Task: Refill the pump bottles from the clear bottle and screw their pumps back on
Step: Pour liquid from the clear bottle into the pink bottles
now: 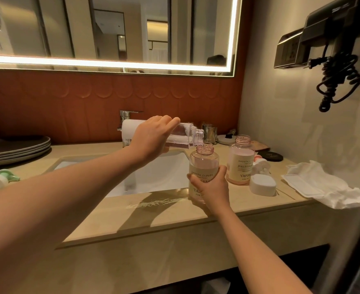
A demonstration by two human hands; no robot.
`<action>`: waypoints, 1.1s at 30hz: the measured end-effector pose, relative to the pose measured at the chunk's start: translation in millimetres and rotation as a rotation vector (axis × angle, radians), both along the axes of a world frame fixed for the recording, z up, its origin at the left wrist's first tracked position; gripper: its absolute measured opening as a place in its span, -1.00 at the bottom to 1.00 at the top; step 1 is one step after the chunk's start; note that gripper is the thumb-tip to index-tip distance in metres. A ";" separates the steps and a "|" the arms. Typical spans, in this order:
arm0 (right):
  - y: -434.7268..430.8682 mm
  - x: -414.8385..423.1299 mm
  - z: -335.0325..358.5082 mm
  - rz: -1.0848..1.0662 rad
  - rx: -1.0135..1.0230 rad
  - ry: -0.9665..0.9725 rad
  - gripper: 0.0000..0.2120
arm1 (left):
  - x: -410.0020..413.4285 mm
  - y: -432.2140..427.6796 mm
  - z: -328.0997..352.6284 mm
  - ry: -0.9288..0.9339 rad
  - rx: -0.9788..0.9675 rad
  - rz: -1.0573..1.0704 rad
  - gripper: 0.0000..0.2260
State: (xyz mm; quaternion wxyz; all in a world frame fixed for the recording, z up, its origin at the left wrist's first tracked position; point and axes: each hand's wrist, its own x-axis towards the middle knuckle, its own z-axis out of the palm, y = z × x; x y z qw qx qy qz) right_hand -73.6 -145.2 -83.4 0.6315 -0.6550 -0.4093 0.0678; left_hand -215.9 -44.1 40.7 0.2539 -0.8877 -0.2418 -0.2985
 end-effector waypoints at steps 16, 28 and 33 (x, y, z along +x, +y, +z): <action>0.5 0.8 -1.8 0.019 0.020 -0.005 -0.39 | 0.3 -1.0 1.8 -0.004 0.003 0.000 -0.48; 0.8 0.7 -1.9 0.010 0.014 -0.007 -0.39 | 1.0 -0.8 3.9 0.013 0.008 0.011 -0.49; 0.6 -0.1 -1.6 0.008 0.015 -0.014 -0.39 | 1.2 -2.0 4.5 0.023 0.014 0.014 -0.50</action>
